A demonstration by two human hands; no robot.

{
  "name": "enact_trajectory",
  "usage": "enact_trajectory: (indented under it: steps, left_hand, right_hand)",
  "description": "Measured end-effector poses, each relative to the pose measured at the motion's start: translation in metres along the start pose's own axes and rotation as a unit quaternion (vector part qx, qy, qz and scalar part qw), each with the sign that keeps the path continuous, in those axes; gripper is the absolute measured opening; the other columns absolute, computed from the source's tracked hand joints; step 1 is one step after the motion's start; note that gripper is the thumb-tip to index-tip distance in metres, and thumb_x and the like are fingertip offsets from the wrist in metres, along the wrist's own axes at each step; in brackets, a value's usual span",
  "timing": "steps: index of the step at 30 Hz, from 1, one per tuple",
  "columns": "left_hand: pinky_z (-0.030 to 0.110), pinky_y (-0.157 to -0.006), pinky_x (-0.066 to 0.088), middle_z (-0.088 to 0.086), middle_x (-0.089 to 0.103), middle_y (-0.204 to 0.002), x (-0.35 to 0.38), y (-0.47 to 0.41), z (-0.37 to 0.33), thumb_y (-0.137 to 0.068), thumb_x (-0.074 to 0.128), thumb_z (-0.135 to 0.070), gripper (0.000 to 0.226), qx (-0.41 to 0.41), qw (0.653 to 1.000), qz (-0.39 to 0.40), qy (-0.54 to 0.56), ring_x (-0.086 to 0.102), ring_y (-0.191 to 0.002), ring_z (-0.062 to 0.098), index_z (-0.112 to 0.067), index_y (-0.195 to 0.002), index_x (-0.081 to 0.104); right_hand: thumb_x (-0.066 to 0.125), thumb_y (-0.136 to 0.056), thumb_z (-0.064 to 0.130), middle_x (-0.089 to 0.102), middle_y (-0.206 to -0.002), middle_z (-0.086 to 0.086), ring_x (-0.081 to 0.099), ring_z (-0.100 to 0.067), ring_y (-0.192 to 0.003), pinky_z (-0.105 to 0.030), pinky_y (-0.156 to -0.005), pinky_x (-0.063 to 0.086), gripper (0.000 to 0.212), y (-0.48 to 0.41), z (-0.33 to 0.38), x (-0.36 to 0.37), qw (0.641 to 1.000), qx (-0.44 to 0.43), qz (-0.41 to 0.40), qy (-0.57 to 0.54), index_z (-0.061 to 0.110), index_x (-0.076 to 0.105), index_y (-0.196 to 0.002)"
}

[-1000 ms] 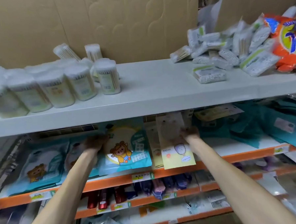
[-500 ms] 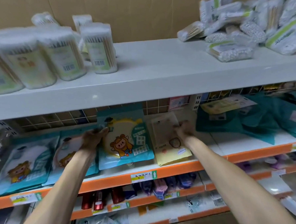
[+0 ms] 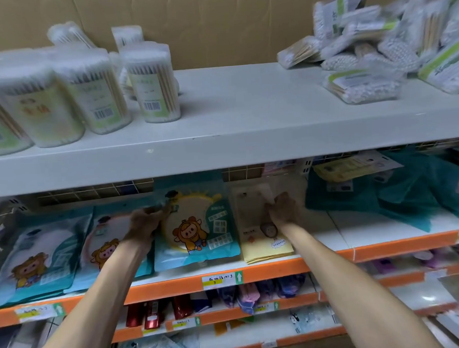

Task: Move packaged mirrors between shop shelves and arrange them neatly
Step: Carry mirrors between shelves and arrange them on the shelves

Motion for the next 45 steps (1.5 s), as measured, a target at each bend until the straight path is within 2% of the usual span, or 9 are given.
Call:
enact_trajectory:
  steps: [9,12,18,21,27,30,34,39,45]
  left_hand:
    - [0.054,-0.090,0.053,0.020,0.068,-0.104,-0.008,-0.002,0.010,-0.088,0.067,-0.021,0.022,-0.014,0.999,-0.023,0.026,0.065,-0.096,0.038,-0.005,-0.102,0.061]
    - [0.053,-0.090,0.053,0.020,0.067,-0.104,-0.011,0.001,0.009,-0.088,0.067,-0.019,0.024,-0.017,0.999,-0.041,0.026,0.065,-0.097,0.039,-0.002,-0.104,0.061]
    - [0.050,-0.085,0.056,0.024,0.065,-0.105,-0.022,0.021,-0.004,-0.086,0.069,-0.008,0.031,-0.036,0.994,-0.094,0.037,0.066,-0.097,0.040,0.004,-0.113,0.059]
    - [0.043,-0.079,0.057,0.017,0.067,-0.098,-0.026,0.039,-0.015,-0.085,0.071,-0.009,0.022,-0.048,0.992,-0.108,0.035,0.066,-0.089,0.032,-0.002,-0.103,0.061]
    - [0.045,-0.087,0.055,0.018,0.070,-0.099,-0.044,0.068,-0.009,-0.077,0.080,-0.009,0.016,-0.036,0.993,-0.112,0.027,0.065,-0.090,0.031,-0.008,-0.085,0.066]
    - [0.036,-0.072,0.054,0.013,0.068,-0.087,-0.061,0.090,-0.001,-0.077,0.079,-0.003,0.016,-0.041,0.989,-0.141,0.013,0.063,-0.073,0.027,-0.006,-0.076,0.064]
    - [0.022,-0.042,0.045,0.011,0.065,-0.071,-0.082,0.112,0.008,-0.082,0.076,-0.010,0.019,-0.042,0.987,-0.152,0.010,0.058,-0.053,0.020,-0.002,-0.073,0.061]
    - [0.026,-0.052,0.051,0.017,0.070,-0.080,-0.112,0.128,0.010,-0.084,0.075,-0.011,0.016,-0.036,0.987,-0.153,0.029,0.062,-0.058,0.023,-0.002,-0.073,0.066]
    - [0.029,-0.053,0.054,0.019,0.073,-0.081,-0.167,0.138,0.021,-0.086,0.074,-0.016,0.018,-0.044,0.982,-0.178,0.035,0.065,-0.059,0.026,0.000,-0.080,0.069]
  right_hand:
    - [0.057,-0.095,0.036,0.059,-0.121,-0.024,0.056,-0.036,-0.111,-0.039,-0.087,0.043,0.052,0.008,0.004,-0.004,0.999,-0.029,-0.001,0.044,-0.007,0.050,-0.124]
    - [0.046,-0.100,0.041,0.056,-0.122,-0.022,0.053,-0.035,-0.111,-0.039,-0.090,0.042,0.051,0.020,0.014,-0.019,0.987,-0.084,-0.029,0.138,-0.003,0.049,-0.125]
    - [0.042,-0.098,0.037,0.059,-0.115,-0.009,0.058,-0.029,-0.110,-0.041,-0.092,0.049,0.029,0.060,0.068,-0.046,0.964,-0.234,0.014,0.127,0.018,0.055,-0.115]
    - [0.042,-0.100,0.036,0.040,-0.147,-0.009,0.036,-0.030,-0.137,-0.043,-0.114,0.029,0.047,0.085,0.085,-0.049,0.949,-0.260,0.078,0.161,0.016,0.039,-0.143]
    - [0.048,-0.096,0.033,0.029,-0.155,-0.008,0.026,-0.028,-0.142,-0.038,-0.116,0.023,0.062,0.124,0.110,-0.053,0.920,-0.335,0.083,0.186,0.018,0.025,-0.152]
    - [0.043,-0.097,0.049,0.016,-0.163,-0.003,0.012,-0.023,-0.150,-0.041,-0.122,0.013,0.071,0.140,0.114,-0.046,0.896,-0.380,0.068,0.220,0.020,0.016,-0.156]
    - [0.041,-0.096,0.056,0.013,-0.164,0.001,0.007,-0.022,-0.151,-0.045,-0.119,0.018,0.071,0.160,0.127,-0.035,0.885,-0.398,0.062,0.233,0.026,0.017,-0.156]
    - [0.046,-0.096,0.051,0.016,-0.162,0.000,0.014,-0.025,-0.149,-0.047,-0.109,0.038,0.070,0.187,0.155,-0.028,0.875,-0.429,0.080,0.211,0.028,0.016,-0.155]
    - [0.045,-0.097,0.052,0.026,-0.159,-0.004,0.023,-0.026,-0.146,-0.044,-0.117,0.023,0.066,0.208,0.192,0.006,0.875,-0.427,0.089,0.209,0.021,0.027,-0.152]
Point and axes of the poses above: each hand's wrist, its own y-axis away from the middle knuckle, its own x-axis out of the palm, z = x × y, the point moved 9 cm from there along -y, towards the middle knuckle
